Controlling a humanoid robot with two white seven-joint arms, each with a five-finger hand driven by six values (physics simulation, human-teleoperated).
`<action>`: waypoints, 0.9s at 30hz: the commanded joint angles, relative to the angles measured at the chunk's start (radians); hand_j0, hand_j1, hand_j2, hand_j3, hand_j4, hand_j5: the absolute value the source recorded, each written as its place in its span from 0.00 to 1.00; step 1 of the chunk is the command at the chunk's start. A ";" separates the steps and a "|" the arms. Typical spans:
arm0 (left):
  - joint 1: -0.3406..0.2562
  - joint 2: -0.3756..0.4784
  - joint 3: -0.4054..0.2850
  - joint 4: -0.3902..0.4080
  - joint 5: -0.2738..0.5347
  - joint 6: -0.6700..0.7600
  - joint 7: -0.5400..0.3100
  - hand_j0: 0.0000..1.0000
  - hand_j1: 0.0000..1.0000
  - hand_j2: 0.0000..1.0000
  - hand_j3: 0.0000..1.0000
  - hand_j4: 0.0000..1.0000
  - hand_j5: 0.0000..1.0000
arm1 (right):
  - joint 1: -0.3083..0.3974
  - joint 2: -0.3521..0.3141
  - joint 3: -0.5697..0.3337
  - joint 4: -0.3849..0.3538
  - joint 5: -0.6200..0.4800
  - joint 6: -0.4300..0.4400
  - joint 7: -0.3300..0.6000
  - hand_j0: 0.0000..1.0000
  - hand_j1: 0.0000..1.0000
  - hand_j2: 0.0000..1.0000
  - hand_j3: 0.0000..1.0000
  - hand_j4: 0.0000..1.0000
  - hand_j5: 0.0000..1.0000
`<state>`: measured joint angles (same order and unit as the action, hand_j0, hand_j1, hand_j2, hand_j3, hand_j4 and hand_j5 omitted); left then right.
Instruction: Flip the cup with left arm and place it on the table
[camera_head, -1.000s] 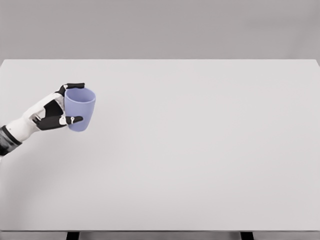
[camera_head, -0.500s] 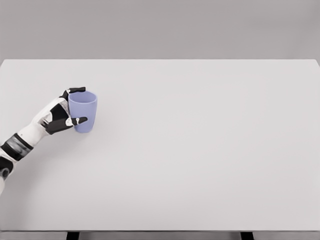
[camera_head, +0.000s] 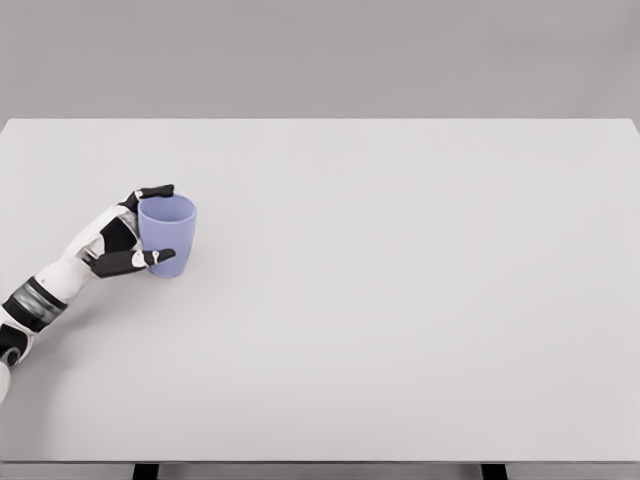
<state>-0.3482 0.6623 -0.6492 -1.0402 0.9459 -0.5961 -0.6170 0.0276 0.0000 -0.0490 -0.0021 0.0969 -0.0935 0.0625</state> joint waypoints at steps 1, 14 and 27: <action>0.000 0.000 0.006 0.002 -0.027 -0.015 0.006 0.96 0.96 0.96 0.96 0.96 0.96 | -0.002 0.000 0.000 -0.001 0.000 0.000 -0.001 1.00 1.00 1.00 1.00 1.00 1.00; 0.002 0.002 0.010 0.002 -0.026 -0.015 0.006 1.00 1.00 1.00 1.00 1.00 1.00 | -0.002 0.000 0.000 0.001 0.000 0.000 0.000 1.00 1.00 1.00 1.00 1.00 1.00; 0.006 0.036 0.048 -0.026 -0.026 -0.015 0.006 1.00 1.00 1.00 1.00 1.00 1.00 | -0.002 0.000 0.000 0.001 0.000 0.000 0.000 1.00 1.00 1.00 1.00 1.00 1.00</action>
<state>-0.3421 0.6835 -0.6116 -1.0566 0.9146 -0.6112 -0.6107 0.0261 0.0000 -0.0490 -0.0018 0.0968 -0.0935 0.0626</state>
